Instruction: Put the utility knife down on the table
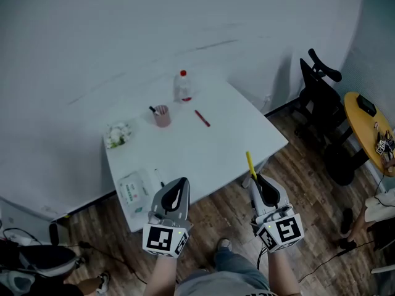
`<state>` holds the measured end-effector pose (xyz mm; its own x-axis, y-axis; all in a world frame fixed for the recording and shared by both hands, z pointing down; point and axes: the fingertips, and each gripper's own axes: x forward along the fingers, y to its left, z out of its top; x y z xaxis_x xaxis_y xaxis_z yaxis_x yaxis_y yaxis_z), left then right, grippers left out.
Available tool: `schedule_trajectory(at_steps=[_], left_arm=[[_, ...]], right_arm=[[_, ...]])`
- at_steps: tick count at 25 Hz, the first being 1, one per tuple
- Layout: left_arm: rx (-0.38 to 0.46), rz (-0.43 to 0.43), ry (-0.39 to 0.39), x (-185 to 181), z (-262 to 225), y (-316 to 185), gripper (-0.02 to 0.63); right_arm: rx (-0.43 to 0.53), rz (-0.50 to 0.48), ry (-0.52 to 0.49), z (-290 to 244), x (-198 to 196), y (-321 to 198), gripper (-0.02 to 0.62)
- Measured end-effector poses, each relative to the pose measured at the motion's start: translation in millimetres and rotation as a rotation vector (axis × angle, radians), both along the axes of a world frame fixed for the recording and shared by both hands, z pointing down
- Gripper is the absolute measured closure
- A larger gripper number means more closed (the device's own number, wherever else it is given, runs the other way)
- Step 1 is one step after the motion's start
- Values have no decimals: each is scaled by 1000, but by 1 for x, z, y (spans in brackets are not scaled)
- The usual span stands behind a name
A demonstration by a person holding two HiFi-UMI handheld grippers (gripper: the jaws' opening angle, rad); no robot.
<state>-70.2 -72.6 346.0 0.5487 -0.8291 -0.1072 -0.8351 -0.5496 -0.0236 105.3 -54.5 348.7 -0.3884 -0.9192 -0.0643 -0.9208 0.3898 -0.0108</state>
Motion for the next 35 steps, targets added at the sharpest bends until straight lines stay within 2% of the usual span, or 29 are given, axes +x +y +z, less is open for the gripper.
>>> schedule_trajectory(at_steps=[20,35], left_arm=[[50,-87,-19,50,-14,-50,594],[20,-88,-48,62,-9,-74,591]], right_arm=[[19,-103,-10,-4,46,-67,545],[-22,-105,-41,12,57,-97,546]])
